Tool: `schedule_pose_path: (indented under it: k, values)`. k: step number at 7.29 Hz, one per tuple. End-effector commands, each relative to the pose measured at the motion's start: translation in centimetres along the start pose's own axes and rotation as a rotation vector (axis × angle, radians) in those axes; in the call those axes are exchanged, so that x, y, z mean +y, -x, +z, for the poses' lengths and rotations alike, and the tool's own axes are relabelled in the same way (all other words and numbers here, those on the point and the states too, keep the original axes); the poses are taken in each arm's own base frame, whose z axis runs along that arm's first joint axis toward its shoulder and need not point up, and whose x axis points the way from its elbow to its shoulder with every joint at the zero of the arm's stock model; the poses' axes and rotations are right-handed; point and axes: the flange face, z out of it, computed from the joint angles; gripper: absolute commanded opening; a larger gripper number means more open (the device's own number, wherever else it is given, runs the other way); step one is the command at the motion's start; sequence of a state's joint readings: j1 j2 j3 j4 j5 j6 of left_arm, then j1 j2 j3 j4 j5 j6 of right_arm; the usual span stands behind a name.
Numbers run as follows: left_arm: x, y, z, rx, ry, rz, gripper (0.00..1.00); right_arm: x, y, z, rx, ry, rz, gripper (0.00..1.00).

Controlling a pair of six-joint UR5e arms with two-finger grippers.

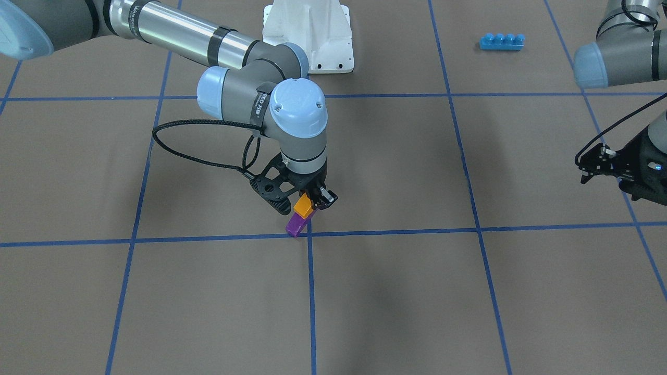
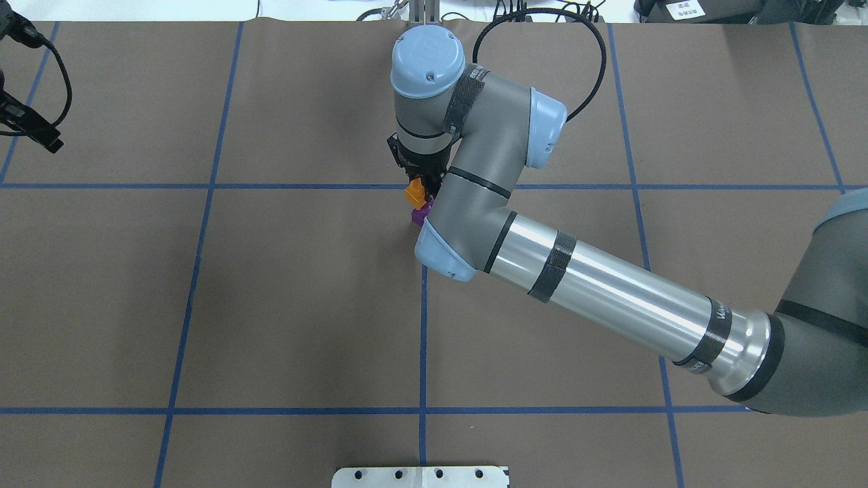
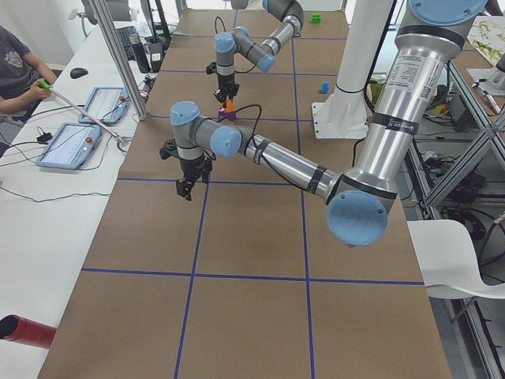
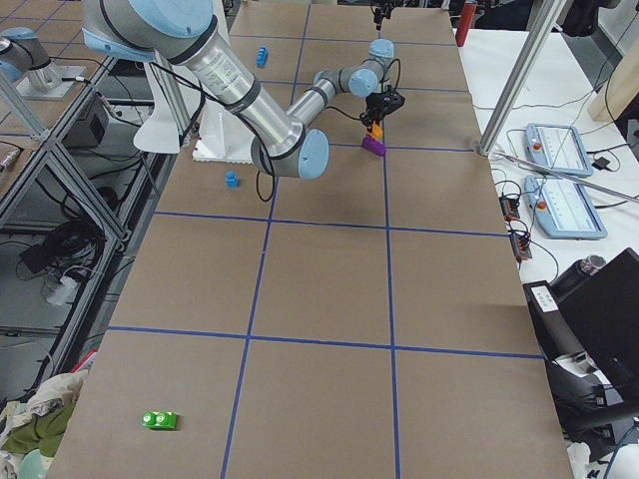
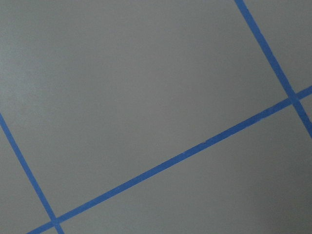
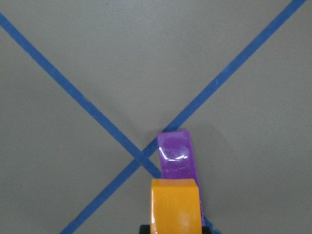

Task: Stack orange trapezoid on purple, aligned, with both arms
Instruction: 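Lower the orange block onto the purple block, aligning it with the right gripper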

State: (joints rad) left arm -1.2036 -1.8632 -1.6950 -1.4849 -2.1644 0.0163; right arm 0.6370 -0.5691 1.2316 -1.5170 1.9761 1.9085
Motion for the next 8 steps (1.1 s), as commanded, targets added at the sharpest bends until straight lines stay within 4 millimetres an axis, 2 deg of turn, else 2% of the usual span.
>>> schedule_pose_path:
  k: [1,3,8]
  values:
    - [-0.1,-0.1,-0.1,0.000,-0.002,-0.003,1.00,-0.2,-0.2,0.3,0.004,-0.001,0.003,0.00]
    - [-0.1,-0.2,-0.2,0.000,-0.005,-0.003,1.00,-0.5,-1.2,1.8,0.021,-0.004,0.000,0.00]
    - [-0.1,-0.3,-0.3,0.000,-0.006,-0.003,1.00,0.1,-1.8,2.7,0.031,0.001,-0.012,0.00]
